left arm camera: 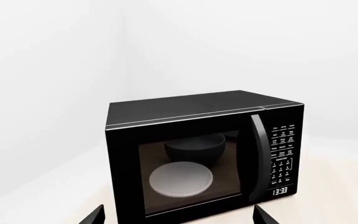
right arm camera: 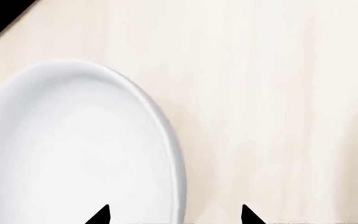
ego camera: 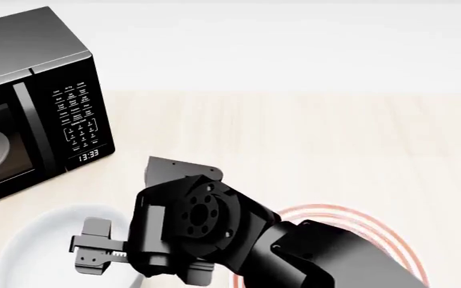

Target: Put the white bowl to the right of the plate.

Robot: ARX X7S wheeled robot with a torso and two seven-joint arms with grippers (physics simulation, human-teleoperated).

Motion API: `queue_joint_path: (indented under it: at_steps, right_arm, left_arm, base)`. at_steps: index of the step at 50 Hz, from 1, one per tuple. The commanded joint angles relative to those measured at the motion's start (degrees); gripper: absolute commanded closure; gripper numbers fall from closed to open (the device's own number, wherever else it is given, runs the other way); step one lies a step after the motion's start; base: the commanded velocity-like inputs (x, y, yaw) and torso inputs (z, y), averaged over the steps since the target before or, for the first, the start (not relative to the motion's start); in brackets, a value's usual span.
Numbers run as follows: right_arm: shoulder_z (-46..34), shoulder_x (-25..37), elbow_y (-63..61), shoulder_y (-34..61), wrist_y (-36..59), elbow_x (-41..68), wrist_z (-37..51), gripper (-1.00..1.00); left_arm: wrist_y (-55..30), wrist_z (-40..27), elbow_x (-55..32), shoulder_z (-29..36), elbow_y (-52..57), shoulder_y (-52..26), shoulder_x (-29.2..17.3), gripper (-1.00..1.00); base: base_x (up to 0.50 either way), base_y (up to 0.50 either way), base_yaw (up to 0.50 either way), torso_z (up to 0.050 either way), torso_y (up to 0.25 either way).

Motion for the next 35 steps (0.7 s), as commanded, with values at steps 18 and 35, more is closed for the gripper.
queue_joint_path:
  at_steps: [18,35]
  right_arm:
    - [0.01,0.00,0.04,-1.94,0.74,-2.15,-0.70,-1.00]
    - [0.04,0.00,-0.47,-1.78,1.48,-2.71,0.18,1.00]
  left_arm:
    - [0.47,-0.31,-0.60,-0.08,0.18,0.42,-0.40,-1.00]
    - [1.03,-0.51,-0.97,-0.27,0.88,1.13,-0.47,-1.00]
  base:
    - [0.00,0.00,0.00,0.000,0.000]
    - [0.00,0.00,0.00,0.000,0.000]
